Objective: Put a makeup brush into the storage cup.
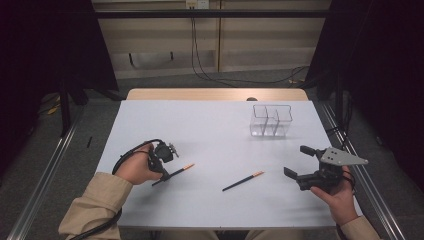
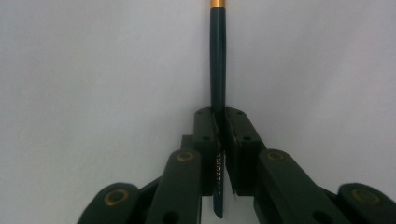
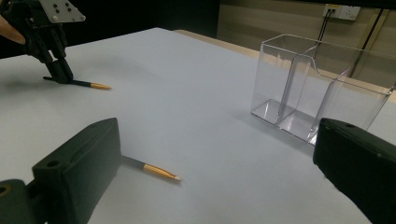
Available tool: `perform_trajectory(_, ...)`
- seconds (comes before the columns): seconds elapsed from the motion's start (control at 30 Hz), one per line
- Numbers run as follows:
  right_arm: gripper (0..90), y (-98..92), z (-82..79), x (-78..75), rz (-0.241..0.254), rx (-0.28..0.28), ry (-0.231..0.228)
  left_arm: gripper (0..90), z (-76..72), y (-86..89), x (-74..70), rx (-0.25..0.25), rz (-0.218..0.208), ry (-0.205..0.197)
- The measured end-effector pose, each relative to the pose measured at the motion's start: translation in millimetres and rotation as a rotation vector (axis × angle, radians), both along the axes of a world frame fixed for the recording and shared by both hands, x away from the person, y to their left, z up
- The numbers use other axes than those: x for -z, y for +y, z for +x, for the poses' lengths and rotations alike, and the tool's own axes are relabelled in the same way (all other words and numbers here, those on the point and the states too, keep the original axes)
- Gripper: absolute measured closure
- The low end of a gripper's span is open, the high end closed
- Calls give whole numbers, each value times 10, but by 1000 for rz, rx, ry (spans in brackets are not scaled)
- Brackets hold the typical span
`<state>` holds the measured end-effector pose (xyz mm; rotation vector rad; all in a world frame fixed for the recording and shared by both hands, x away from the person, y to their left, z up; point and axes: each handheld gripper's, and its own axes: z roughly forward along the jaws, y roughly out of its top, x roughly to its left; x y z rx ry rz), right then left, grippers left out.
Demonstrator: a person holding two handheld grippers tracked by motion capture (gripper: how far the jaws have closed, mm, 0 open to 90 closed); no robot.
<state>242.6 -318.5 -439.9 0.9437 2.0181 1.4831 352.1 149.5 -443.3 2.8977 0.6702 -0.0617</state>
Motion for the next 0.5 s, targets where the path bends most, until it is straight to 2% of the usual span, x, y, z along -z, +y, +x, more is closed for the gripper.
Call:
perform_trajectory(0.13, 5, 1, 0, 3, -2, -3, 1, 847, -2, 17, -9, 3, -9, -4)
perform_trajectory(0.23, 5, -5, -1, -1, 5, 3, 1, 847, -9, 75, -9, -21, -53, -8)
perform_trajectory(0.33, 5, -10, 4, 2, 2, 4, 1, 847, -15, 124, -12, -51, -145, 9)
perform_trajectory(0.5, 5, 5, 9, 4, 1, 2, 3, 847, -20, 142, -7, -78, -237, -12)
